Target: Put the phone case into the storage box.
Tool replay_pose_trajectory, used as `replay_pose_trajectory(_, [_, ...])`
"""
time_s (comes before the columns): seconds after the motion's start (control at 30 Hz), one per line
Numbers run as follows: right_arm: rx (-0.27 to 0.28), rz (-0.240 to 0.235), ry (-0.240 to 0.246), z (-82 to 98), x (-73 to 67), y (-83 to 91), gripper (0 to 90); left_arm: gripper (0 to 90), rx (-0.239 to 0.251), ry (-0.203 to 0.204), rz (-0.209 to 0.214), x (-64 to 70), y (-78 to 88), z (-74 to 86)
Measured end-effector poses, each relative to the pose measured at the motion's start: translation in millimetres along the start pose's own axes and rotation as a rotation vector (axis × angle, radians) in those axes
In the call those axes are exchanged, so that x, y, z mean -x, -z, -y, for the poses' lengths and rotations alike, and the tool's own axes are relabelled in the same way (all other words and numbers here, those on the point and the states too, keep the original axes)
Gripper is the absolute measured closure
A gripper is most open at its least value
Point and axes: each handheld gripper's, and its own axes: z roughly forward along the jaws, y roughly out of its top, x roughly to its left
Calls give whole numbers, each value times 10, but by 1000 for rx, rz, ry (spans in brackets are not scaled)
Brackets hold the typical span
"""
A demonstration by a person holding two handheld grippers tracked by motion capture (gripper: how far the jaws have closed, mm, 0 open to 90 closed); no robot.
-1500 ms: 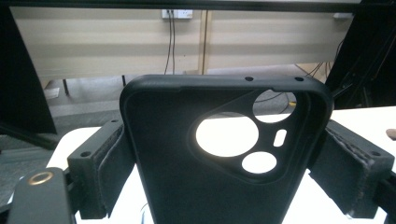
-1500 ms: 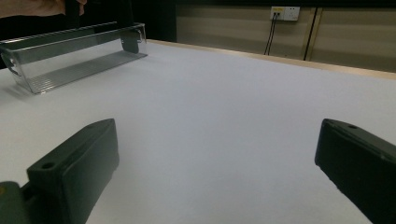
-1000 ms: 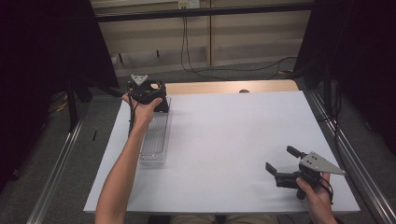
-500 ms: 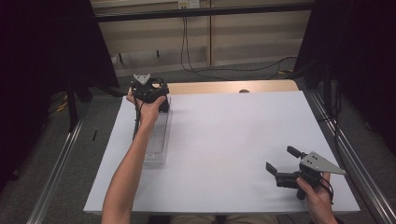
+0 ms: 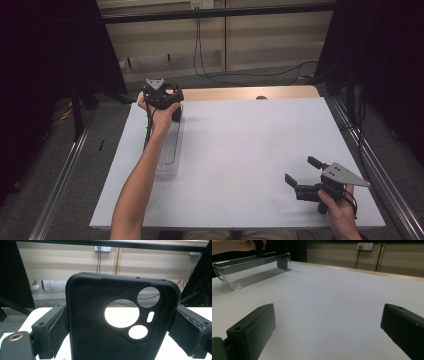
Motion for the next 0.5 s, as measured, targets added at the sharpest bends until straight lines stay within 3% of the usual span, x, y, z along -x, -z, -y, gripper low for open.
replay_pose_trajectory(0.2, [-3, -2, 0, 0, 3, 2, 0, 72, 8, 2, 17, -13, -22, 6])
replay_pose_trajectory(0.5, [-4, -3, 3, 2, 3, -2, 0, 52, -6, -28, 20, -45, -18, 7])
